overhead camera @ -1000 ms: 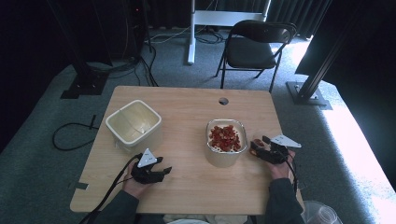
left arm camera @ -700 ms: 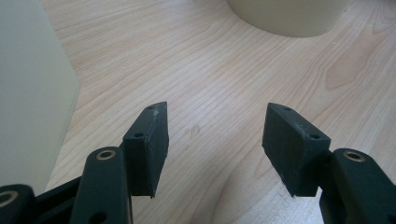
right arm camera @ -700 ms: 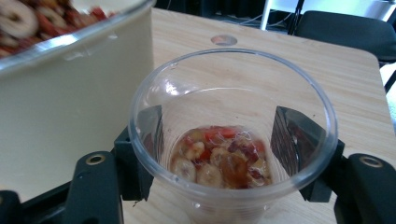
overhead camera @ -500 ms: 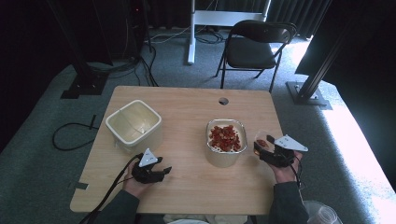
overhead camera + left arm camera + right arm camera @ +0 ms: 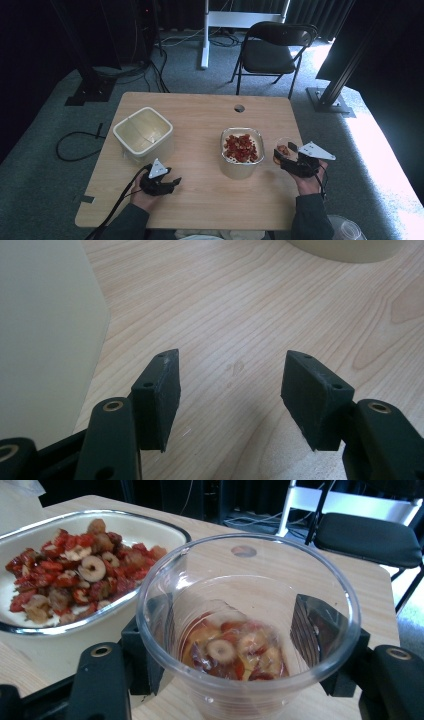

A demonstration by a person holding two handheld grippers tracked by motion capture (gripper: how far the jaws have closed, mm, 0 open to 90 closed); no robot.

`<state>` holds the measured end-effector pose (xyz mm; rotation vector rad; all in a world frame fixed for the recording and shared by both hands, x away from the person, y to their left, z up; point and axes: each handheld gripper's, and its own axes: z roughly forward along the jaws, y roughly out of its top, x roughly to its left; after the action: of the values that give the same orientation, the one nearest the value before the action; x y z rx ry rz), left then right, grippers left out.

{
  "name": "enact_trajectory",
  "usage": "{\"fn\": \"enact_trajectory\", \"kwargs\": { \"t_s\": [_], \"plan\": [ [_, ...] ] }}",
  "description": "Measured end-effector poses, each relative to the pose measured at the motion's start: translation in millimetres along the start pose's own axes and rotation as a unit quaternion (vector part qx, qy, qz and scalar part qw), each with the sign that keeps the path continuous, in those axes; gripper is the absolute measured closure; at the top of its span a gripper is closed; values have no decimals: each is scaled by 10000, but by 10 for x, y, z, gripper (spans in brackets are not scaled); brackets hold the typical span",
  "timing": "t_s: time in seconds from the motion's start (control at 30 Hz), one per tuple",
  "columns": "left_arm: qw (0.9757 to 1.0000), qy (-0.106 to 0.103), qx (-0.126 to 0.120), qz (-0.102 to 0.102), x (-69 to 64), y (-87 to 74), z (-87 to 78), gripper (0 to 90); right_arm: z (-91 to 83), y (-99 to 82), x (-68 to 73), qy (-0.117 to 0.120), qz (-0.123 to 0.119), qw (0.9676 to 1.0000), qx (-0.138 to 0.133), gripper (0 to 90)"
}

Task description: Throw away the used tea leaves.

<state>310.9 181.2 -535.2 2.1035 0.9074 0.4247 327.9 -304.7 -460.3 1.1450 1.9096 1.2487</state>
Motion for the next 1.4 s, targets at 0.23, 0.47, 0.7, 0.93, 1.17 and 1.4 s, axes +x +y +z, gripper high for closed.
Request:
{"fn": "enact_trajectory", "kwargs": {
  "t_s": [0.23,0.47,0.7,0.93,1.17,1.4],
  "plan": [
    [10000,2,16,18,-14,-2,15,413,-29,10,-23,-31,41,10000,-14,339],
    [10000,8,27,22,-19,-4,25,411,-41,64,-6,-73,10,10000,-63,338],
    [10000,-41,31,13,-21,-2,33,411,-17,107,39,-17,-54,10000,-41,339],
    [9999,-21,106,13,-11,-4,50,411,2,217,90,-98,-258,9996,-12,341],
    [9999,32,108,-9,1,-9,71,413,44,422,195,-236,-645,9976,57,340],
    [9999,71,151,0,6,-13,86,412,117,603,324,-578,-1183,9908,321,341]
  ]
}}
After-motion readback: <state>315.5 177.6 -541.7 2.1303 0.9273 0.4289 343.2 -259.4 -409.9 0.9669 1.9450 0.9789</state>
